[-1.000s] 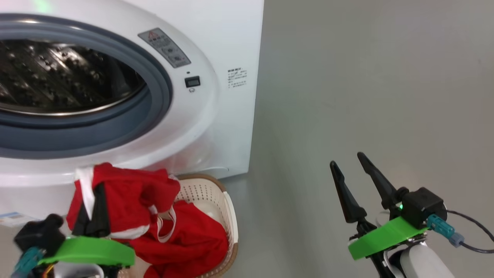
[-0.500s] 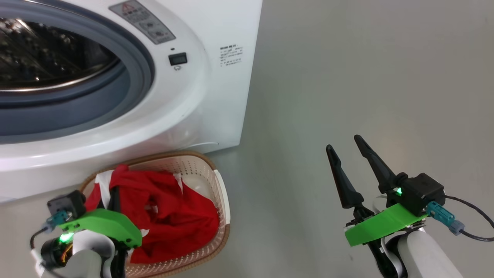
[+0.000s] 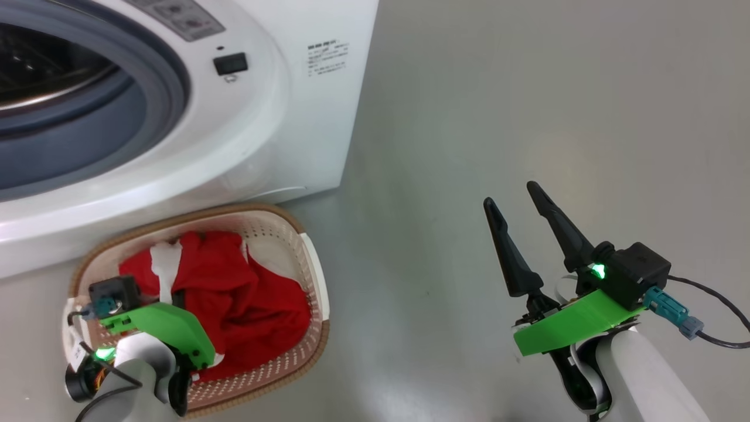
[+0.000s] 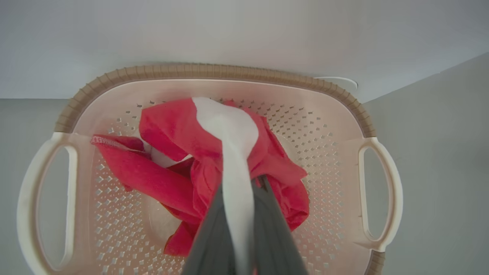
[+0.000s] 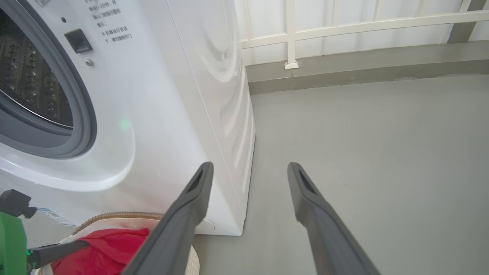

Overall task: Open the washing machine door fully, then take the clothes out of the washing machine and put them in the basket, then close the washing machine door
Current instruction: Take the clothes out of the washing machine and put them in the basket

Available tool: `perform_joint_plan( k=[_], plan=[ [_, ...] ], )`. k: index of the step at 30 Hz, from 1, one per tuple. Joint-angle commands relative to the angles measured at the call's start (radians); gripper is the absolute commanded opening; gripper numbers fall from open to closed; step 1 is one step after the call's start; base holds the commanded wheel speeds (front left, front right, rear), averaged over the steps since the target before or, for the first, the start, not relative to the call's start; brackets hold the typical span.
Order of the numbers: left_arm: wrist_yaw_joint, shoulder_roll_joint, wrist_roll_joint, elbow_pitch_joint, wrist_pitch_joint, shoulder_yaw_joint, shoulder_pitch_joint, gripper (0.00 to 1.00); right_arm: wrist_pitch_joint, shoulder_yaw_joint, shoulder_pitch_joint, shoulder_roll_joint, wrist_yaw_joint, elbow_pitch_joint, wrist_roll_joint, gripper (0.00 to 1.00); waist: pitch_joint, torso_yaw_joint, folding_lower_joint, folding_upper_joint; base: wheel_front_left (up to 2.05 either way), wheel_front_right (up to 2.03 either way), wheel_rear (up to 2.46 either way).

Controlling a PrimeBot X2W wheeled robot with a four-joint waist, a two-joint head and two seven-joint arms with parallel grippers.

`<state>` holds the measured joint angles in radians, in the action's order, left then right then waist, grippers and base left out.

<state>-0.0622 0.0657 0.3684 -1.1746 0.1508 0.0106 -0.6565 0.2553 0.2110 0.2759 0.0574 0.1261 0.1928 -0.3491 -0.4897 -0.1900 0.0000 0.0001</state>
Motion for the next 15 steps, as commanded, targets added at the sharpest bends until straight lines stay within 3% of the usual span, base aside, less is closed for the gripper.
perform_joint_plan(
  k=[1,10,11,12,13,15],
  plan=[
    [-0.003,0.033,-0.011,-0.010,0.002,0.015,-0.006,0.00,0.006,0.027,0.017,-0.004,0.005,-0.025,-0.007,1.00,-0.032,-0.023,0.0000,-0.0001,0.00,0.00,0.00],
    [-0.011,0.041,-0.016,-0.087,-0.005,-0.010,-0.061,0.00,0.006,0.029,0.044,-0.007,0.005,-0.021,-0.015,1.00,-0.074,-0.040,0.0000,-0.0001,0.00,0.00,0.00],
    [-0.011,0.042,-0.017,-0.090,0.002,-0.013,-0.063,0.22,0.006,0.028,0.045,-0.007,0.005,-0.020,-0.017,1.00,-0.074,-0.040,0.0000,-0.0001,0.00,0.00,0.00],
    [-0.011,0.043,-0.019,-0.093,0.007,-0.016,-0.064,0.84,0.006,0.027,0.045,-0.007,0.005,-0.018,-0.018,1.00,-0.071,-0.039,0.0000,-0.0001,0.00,0.00,0.00],
    [-0.012,0.043,-0.021,-0.095,0.013,-0.020,-0.064,1.00,0.006,0.025,0.045,-0.007,0.005,-0.016,-0.018,1.00,-0.067,-0.038,0.0000,-0.0001,0.00,0.00,0.00],
    [-0.016,0.043,-0.019,-0.098,0.030,-0.023,-0.061,1.00,0.006,0.020,0.044,-0.007,0.005,-0.014,-0.017,1.00,-0.054,-0.034,0.0000,-0.0001,0.00,0.00,0.00]
  ],
)
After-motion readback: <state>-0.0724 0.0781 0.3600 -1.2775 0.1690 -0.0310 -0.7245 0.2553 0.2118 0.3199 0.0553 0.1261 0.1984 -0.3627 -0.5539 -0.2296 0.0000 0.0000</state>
